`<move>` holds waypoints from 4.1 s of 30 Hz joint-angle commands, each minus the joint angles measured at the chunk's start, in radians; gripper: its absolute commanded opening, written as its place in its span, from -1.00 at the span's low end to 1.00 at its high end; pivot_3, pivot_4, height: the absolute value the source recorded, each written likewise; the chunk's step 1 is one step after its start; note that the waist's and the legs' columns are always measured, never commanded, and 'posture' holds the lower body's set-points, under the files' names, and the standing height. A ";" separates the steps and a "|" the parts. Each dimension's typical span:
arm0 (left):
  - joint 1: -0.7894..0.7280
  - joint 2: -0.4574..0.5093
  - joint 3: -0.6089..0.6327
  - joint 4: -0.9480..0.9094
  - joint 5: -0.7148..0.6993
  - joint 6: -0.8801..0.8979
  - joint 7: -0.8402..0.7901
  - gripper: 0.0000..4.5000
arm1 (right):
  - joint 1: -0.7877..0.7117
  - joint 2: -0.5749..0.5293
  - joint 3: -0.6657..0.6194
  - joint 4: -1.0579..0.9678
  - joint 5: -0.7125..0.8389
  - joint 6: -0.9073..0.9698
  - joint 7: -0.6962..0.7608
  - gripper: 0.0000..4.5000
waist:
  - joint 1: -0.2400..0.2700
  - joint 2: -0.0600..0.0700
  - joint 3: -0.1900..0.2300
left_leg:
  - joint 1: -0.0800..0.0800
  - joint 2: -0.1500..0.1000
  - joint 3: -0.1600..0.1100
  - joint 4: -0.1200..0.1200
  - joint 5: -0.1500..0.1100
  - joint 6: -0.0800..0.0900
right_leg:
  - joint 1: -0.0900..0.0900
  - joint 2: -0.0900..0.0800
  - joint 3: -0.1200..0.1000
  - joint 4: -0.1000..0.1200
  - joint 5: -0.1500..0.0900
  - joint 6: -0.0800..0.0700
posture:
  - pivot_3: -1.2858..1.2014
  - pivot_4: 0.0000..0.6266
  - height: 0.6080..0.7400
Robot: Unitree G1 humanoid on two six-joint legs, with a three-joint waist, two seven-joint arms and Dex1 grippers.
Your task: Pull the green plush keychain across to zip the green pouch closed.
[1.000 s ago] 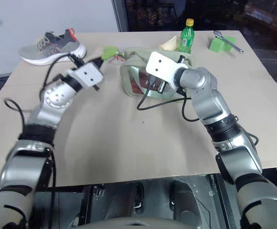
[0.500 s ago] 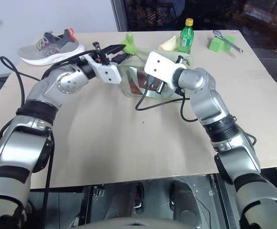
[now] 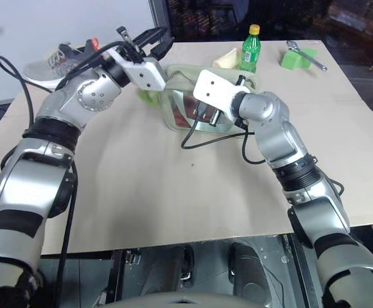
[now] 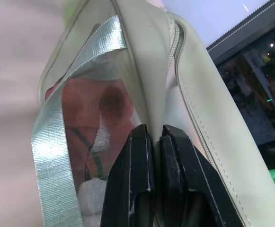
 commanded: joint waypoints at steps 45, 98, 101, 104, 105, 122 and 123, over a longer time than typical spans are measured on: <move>0.399 -0.105 0.204 -0.204 -0.277 0.365 -0.288 -0.99 | 0.046 -0.017 -0.007 -0.111 0.028 0.018 0.005 -0.96 | 0.002 -0.001 0.000 | 0.001 0.000 -0.002 0.004 0.000 0.000 | 0.001 0.000 0.000 0.004 0.001 -0.002 | 0.03 -0.52 1.00; 0.726 -0.081 0.436 -0.800 -0.895 0.975 -0.637 -0.21 | 0.340 -0.161 -0.386 -0.692 0.630 0.386 0.133 0.98 | 0.027 -0.003 -0.001 | 0.002 0.001 -0.005 0.007 0.000 0.000 | 0.004 0.000 -0.002 0.005 0.000 0.000 | 0.03 -0.52 1.00; 0.675 -0.092 0.424 -0.740 -0.885 0.979 -0.661 -0.21 | 0.450 -0.213 -0.412 -0.801 0.684 0.430 0.109 0.98 | 0.032 -0.003 -0.001 | 0.001 0.001 -0.005 0.007 0.000 0.000 | 0.004 0.000 -0.002 0.005 0.000 0.000 | 0.03 -0.52 1.00; 0.636 -0.100 0.415 -0.684 -0.867 0.974 -0.674 0.10 | 0.483 -0.225 -0.424 -0.849 0.712 0.459 0.059 1.00 | 0.029 -0.003 -0.002 | 0.002 0.001 -0.004 0.008 0.000 0.001 | 0.004 0.000 -0.001 0.005 0.000 0.000 | 0.03 -0.52 1.00; 0.613 -0.110 0.409 -0.654 -0.846 0.952 -0.657 0.31 | 0.492 -0.226 -0.427 -0.862 0.716 0.466 0.039 1.00 | 0.030 -0.003 -0.002 | 0.003 0.001 -0.004 0.008 0.000 0.001 | 0.004 0.001 -0.001 0.005 0.000 0.000 | 0.03 -0.52 1.00; 0.495 -0.174 0.384 -0.483 -0.779 0.874 -0.702 0.18 | 0.553 -0.292 -0.428 -0.937 0.774 0.476 -0.109 1.00 | 0.032 -0.004 -0.002 | 0.001 0.000 -0.004 0.008 -0.001 0.001 | 0.004 0.000 -0.001 0.004 0.000 0.000 | 0.03 -0.52 1.00; 0.497 -0.167 0.386 -0.487 -0.782 0.876 -0.710 0.18 | 0.554 -0.296 -0.428 -0.937 0.778 0.475 -0.112 1.00 | 0.032 -0.004 -0.002 | 0.001 0.000 -0.005 0.008 -0.001 0.001 | 0.004 0.000 -0.001 0.004 0.000 0.000 | 0.03 -0.52 1.00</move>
